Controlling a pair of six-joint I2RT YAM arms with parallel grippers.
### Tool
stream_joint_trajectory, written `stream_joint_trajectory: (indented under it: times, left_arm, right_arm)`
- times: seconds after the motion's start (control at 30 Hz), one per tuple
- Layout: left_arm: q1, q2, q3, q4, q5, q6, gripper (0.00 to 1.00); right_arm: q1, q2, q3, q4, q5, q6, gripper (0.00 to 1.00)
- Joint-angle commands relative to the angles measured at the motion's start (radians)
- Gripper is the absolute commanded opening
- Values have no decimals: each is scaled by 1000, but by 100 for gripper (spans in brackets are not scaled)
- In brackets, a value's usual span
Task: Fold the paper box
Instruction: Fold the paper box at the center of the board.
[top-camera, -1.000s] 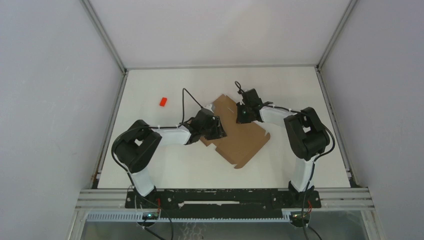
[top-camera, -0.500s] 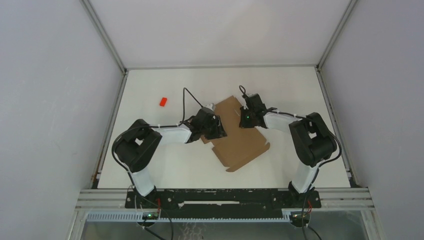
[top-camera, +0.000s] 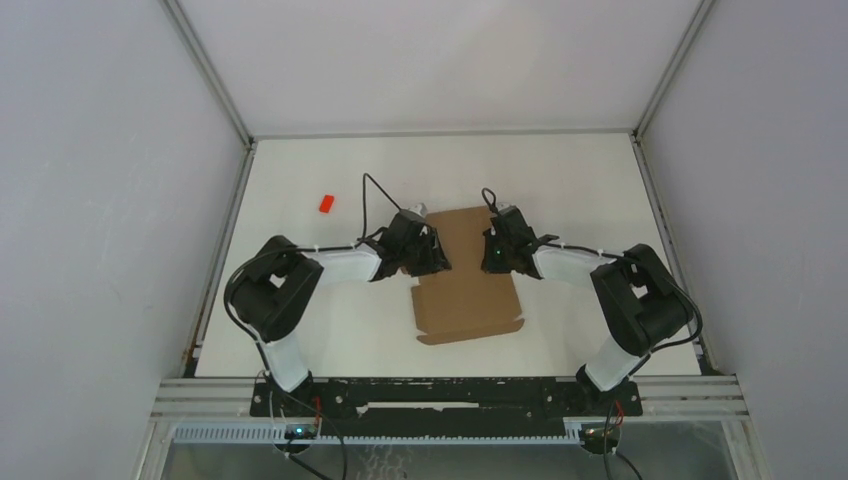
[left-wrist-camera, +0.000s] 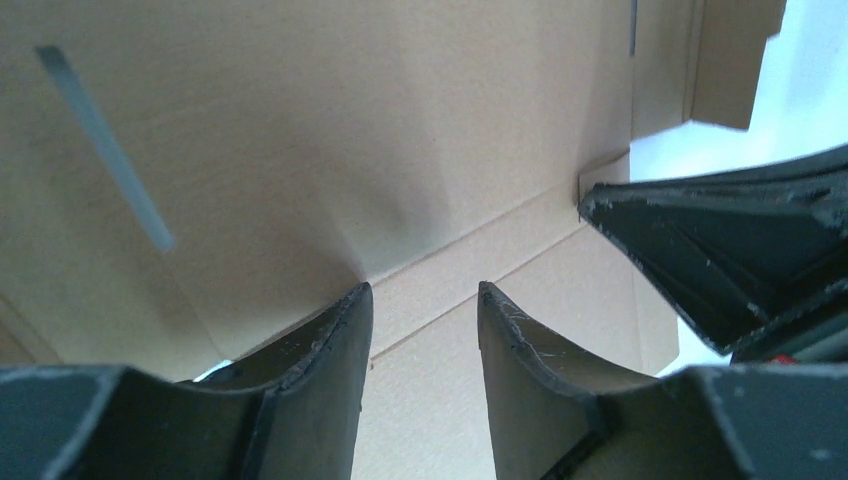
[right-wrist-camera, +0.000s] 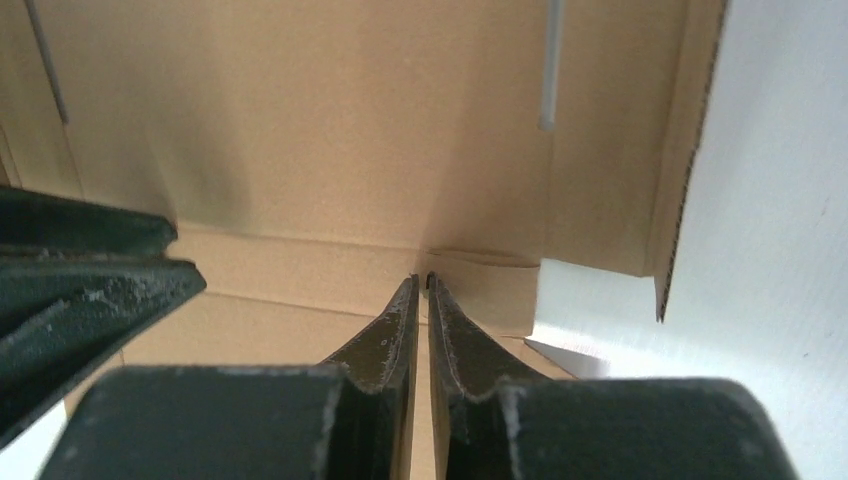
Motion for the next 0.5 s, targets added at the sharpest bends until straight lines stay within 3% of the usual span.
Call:
stream_joint_trajectory:
  times: [0.0, 0.13, 0.47]
  left_arm:
    - [31, 40, -16, -101, -49, 60, 50]
    - [39, -8, -34, -89, -39, 73, 57]
    - [76, -168, -135, 25, 50, 95, 60]
  right_arm:
    - [54, 13, -87, -78, -7, 62, 15]
    - [55, 32, -93, -63, -19, 72, 16]
    - [47, 38, -93, -45, -38, 79, 16]
